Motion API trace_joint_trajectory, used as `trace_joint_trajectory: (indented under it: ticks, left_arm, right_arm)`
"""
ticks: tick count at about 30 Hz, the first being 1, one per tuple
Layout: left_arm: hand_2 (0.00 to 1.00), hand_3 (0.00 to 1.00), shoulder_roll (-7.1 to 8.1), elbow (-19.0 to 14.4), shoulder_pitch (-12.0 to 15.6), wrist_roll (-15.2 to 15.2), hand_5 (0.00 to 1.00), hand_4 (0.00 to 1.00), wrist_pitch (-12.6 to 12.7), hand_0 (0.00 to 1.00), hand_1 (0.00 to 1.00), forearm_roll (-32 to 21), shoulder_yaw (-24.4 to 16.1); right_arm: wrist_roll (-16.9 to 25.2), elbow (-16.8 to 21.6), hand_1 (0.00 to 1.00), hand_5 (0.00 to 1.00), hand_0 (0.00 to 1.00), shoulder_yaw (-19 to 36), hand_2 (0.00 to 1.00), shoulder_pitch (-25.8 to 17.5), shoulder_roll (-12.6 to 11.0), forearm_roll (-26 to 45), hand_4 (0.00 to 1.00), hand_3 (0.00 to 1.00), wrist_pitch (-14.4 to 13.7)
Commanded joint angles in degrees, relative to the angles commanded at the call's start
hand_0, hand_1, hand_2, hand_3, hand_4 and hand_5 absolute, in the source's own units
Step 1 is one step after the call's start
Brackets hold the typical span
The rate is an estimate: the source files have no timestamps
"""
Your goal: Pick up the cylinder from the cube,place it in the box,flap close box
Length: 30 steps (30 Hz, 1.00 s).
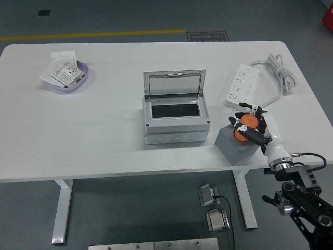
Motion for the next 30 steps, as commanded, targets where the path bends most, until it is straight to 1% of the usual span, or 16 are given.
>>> trace_joint_trajectory:
  ticks: [4, 5, 10, 11, 16, 17, 22, 23, 28, 29, 30]
  left_arm:
    - [0.59, 0.594, 0.01, 0.0, -0.1, -0.19, 0.156, 0.627, -0.01, 0.612, 0.635, -0.7, 0.69]
    - [0.589, 0.595, 0.02, 0.0, -0.14, -0.27, 0.151, 0.627, -0.02, 0.61, 0.636, -1.02, 1.05]
    - [0.589, 0.595, 0.08, 0.0, -0.28, -0.62, 0.151, 0.627, -0.02, 0.61, 0.636, -2.05, 1.96]
    - [0.59, 0.596, 0.09, 0.0, -0.29, -0.65, 0.147, 0.627, -0.03, 0.61, 0.637, -2.16, 2.07]
    - [0.59, 0.596, 0.14, 0.0, -0.37, -0.76, 0.147, 0.627, -0.03, 0.61, 0.637, -2.47, 2.2]
    - [0.591, 0.595, 0.17, 0.0, -0.41, -0.8, 0.147, 0.628, -0.02, 0.608, 0.639, -2.51, 2.19]
    - [0.591, 0.595, 0.3, 0.0, -0.56, -1.06, 0.147, 0.628, -0.01, 0.608, 0.639, -3.1, 2.63]
    - [0.592, 0.596, 0.31, 0.0, -0.55, -1.09, 0.145, 0.632, -0.02, 0.609, 0.641, -3.23, 2.73]
    - [0.592, 0.596, 0.3, -0.02, -0.52, -1.24, 0.145, 0.632, -0.03, 0.609, 0.641, -3.69, 3.13]
    - [0.592, 0.597, 0.29, -0.02, -0.52, -1.26, 0.146, 0.633, -0.04, 0.609, 0.638, -3.75, 3.19]
    - [0.592, 0.597, 0.29, -0.02, -0.52, -1.28, 0.146, 0.633, -0.04, 0.609, 0.638, -3.77, 3.17]
  right_arm:
    - [-0.2, -0.09, 0.633, 0.26, 0.751, -0.31, 0.558, 0.02, 0.07, -0.18, 0.912, 0.7, -0.21]
    - [-0.27, -0.1, 0.639, 0.184, 0.746, -0.42, 0.557, 0.03, 0.08, -0.25, 0.857, 0.709, -0.27]
    - [-0.47, -0.14, 0.639, 0.184, 0.746, -1.09, 0.557, 0.1, 0.1, -0.29, 0.857, 0.709, -0.6]
    - [-0.45, -0.17, 0.639, 0.094, 0.742, -1.23, 0.557, 0.12, 0.11, -0.11, 0.791, 0.717, -0.61]
    - [-0.42, -0.43, 0.639, 0.094, 0.742, -1.86, 0.557, 0.16, 0.11, 0.68, 0.791, 0.717, -0.61]
    - [-0.46, -0.46, 0.642, 0.068, 0.747, -1.95, 0.547, 0.15, 0.1, 0.73, 0.584, 0.717, -0.61]
    - [-0.37, -0.58, 0.642, 0.068, 0.747, -2.25, 0.547, 0.22, 0.11, 1.45, 0.584, 0.717, -0.59]
    - [-0.35, -0.59, 0.622, 0.121, 0.765, -2.29, 0.521, 0.24, 0.12, 1.71, 0.206, 0.633, -0.65]
    - [-0.36, -0.51, 0.622, 0.121, 0.765, -2.31, 0.521, 0.18, 0.15, 2.48, 0.206, 0.633, -1.06]
    - [-0.35, -0.47, 0.599, 0.137, 0.773, -2.3, 0.5, 0.17, 0.15, 2.57, 0.002, 0.575, -1.11]
    - [-0.36, -0.41, 0.599, 0.137, 0.773, -2.29, 0.5, 0.17, 0.17, 2.66, 0.002, 0.575, -1.18]
